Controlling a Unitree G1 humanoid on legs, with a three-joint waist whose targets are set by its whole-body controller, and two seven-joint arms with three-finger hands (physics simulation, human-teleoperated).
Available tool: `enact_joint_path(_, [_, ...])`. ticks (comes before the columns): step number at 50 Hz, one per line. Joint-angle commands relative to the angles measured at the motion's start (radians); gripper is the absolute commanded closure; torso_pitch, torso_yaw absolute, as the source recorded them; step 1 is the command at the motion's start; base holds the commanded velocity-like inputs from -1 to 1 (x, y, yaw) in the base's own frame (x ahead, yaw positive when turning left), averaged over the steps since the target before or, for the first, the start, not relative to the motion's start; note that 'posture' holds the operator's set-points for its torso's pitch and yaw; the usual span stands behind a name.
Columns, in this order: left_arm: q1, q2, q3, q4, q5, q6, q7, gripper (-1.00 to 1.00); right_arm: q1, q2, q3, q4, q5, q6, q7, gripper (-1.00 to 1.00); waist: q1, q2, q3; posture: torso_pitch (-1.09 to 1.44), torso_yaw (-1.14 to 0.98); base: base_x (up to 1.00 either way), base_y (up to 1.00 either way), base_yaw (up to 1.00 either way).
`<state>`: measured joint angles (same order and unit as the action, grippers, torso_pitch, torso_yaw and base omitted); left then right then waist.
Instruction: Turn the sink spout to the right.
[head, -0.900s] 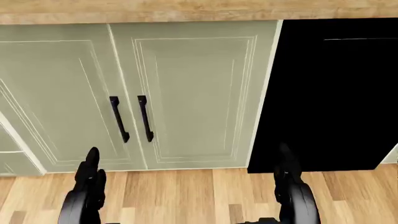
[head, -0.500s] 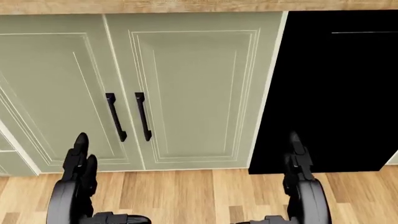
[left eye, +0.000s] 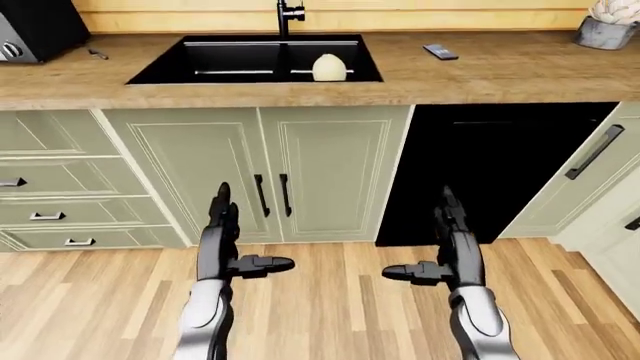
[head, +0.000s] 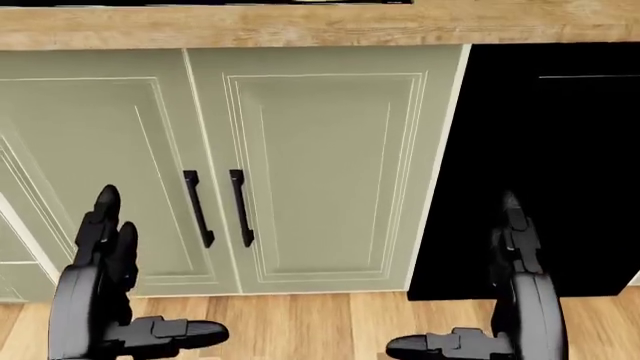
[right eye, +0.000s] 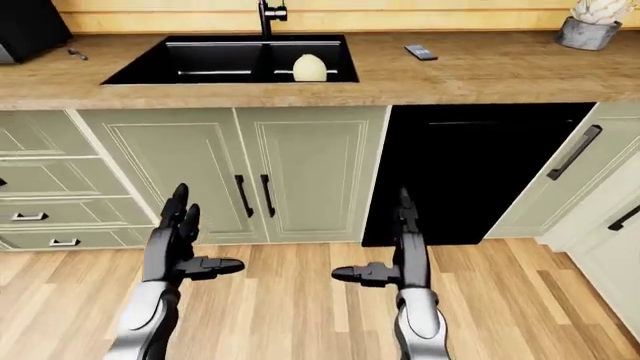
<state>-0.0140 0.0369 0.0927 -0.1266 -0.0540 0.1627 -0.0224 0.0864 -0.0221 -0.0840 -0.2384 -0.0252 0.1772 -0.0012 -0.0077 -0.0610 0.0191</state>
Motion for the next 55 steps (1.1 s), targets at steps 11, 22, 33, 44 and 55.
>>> enact_joint_path(11, [0.028,-0.004,-0.011,0.010,0.019,-0.091,-0.009,-1.00,-0.001,0.009,0.037,0.034,0.003,-0.102,0.016,-1.00,-0.002,0.024,0.011,0.00,0.00,0.00,0.00,0.00])
enact_joint_path(22, [-0.174,0.057,0.019,-0.040,-0.064,0.081,0.000,-1.00,-0.205,-0.060,-0.017,-0.065,-0.059,0.152,0.012,-1.00,0.012,0.050,-0.029,0.00,0.00,0.00,0.00,0.00])
enact_joint_path(33, [-0.559,0.176,0.087,-0.010,-0.152,0.457,0.069,-1.00,-0.484,-0.210,-0.174,-0.208,0.084,0.580,0.100,-1.00,0.016,0.050,-0.039,0.00,0.00,0.00,0.00,0.00])
enact_joint_path(44, [-0.934,0.294,0.076,0.311,-0.126,0.512,0.079,-1.00,-0.902,-0.461,-0.226,-0.028,0.242,0.869,0.092,-1.00,0.015,0.044,-0.027,0.00,0.00,0.00,0.00,0.00])
enact_joint_path(55, [-1.168,0.364,0.067,0.473,-0.067,0.554,0.055,-1.00,-1.159,-0.614,-0.183,0.190,0.263,0.922,0.146,-1.00,0.015,0.036,-0.009,0.00,0.00,0.00,0.00,0.00])
